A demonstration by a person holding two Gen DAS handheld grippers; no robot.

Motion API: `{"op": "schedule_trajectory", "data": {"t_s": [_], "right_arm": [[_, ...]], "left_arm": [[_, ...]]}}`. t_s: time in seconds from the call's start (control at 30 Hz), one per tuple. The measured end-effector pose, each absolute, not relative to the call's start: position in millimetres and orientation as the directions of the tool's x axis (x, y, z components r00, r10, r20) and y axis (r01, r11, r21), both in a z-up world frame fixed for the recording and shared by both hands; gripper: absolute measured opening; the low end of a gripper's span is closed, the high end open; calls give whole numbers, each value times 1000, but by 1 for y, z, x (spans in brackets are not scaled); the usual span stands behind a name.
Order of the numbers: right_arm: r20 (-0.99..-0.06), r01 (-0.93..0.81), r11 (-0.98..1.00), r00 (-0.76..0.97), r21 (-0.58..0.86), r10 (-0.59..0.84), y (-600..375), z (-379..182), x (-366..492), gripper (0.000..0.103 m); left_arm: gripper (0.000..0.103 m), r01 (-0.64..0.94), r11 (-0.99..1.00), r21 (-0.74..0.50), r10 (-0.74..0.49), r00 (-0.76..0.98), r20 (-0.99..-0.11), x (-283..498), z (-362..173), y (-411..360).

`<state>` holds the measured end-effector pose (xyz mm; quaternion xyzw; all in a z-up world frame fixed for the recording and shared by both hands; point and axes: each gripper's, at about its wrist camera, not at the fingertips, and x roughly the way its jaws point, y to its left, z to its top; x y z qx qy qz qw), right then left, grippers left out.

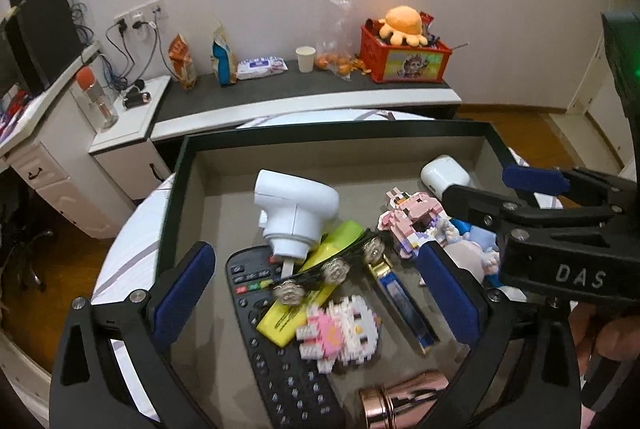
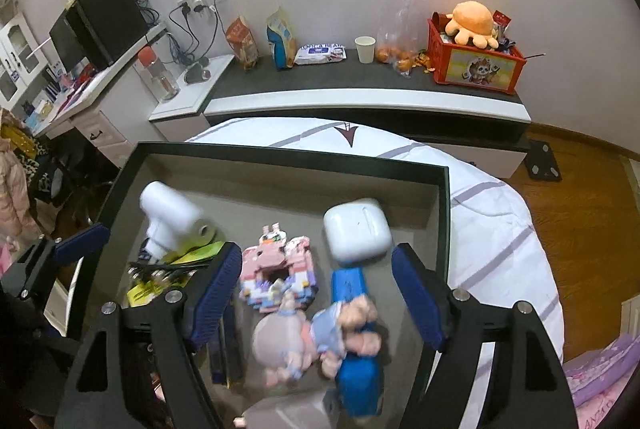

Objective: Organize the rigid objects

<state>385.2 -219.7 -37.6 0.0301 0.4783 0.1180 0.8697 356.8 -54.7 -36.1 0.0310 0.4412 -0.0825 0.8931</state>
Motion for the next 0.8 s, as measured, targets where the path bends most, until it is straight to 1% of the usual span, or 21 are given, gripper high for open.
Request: {"op": "schedule_trajectory", "data": {"t_s": [0.33,0.57,0.8], "right_arm": [[-769,-166,965,583,204,263,-219,-8,311,79],[-713,-167,960,644,223,277,-225,14,237,79],[-668,-168,964,695,207,265,-226,26,159,79]], "left_arm": [[103,137,990,-27,-109,638,-763,295,-13,-36],[103,105,994,-33,-96,670,-736,229,3,-17],[103,87,996,-22,-78,713,-697,163,20,-7]]}}
